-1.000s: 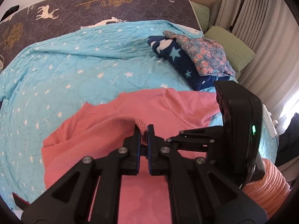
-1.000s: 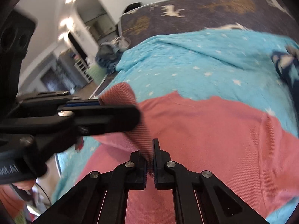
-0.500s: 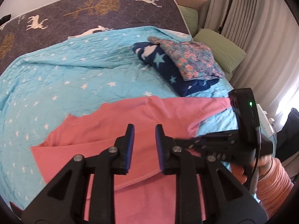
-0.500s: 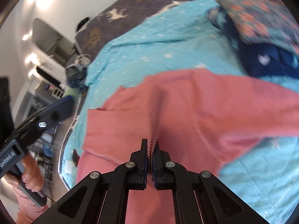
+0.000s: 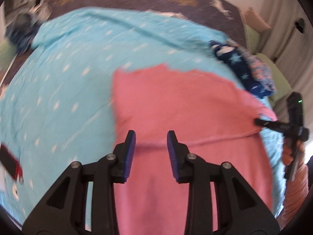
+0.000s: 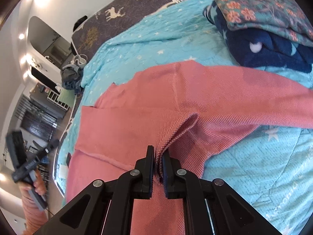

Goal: Fold small clothes

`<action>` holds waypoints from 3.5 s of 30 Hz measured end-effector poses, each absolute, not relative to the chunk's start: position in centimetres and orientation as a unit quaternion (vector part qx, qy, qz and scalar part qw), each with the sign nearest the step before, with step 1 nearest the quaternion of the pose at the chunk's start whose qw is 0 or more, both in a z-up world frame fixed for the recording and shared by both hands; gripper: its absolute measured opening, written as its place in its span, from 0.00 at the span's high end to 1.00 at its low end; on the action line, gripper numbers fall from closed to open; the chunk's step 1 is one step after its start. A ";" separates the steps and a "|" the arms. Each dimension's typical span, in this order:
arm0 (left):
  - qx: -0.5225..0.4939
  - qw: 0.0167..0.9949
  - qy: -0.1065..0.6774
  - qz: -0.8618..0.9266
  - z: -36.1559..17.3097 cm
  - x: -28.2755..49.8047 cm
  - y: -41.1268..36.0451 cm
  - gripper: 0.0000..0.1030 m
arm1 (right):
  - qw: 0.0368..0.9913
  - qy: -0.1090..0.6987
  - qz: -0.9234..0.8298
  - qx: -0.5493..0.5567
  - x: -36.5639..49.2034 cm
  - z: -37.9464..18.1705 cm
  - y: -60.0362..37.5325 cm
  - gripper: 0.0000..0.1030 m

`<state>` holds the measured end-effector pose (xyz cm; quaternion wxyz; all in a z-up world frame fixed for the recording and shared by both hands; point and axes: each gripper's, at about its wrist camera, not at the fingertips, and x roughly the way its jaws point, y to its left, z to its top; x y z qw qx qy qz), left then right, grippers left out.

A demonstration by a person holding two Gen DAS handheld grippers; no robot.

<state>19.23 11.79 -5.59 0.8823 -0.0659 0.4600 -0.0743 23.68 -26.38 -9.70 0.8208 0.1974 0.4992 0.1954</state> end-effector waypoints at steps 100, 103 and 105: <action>-0.173 0.898 0.400 0.065 -13.1 18.0 17.1 0.63 | 0.837 0.434 0.319 0.098 32.3 -4.5 -11.7 0.77; -0.157 0.902 0.397 0.068 -12.4 17.8 16.4 0.63 | 0.842 0.430 0.279 0.168 27.3 -4.8 -22.0 0.68; -0.157 0.906 0.386 0.074 -11.3 17.2 16.2 0.63 | 0.857 0.417 0.205 0.224 24.0 -5.3 -29.6 0.67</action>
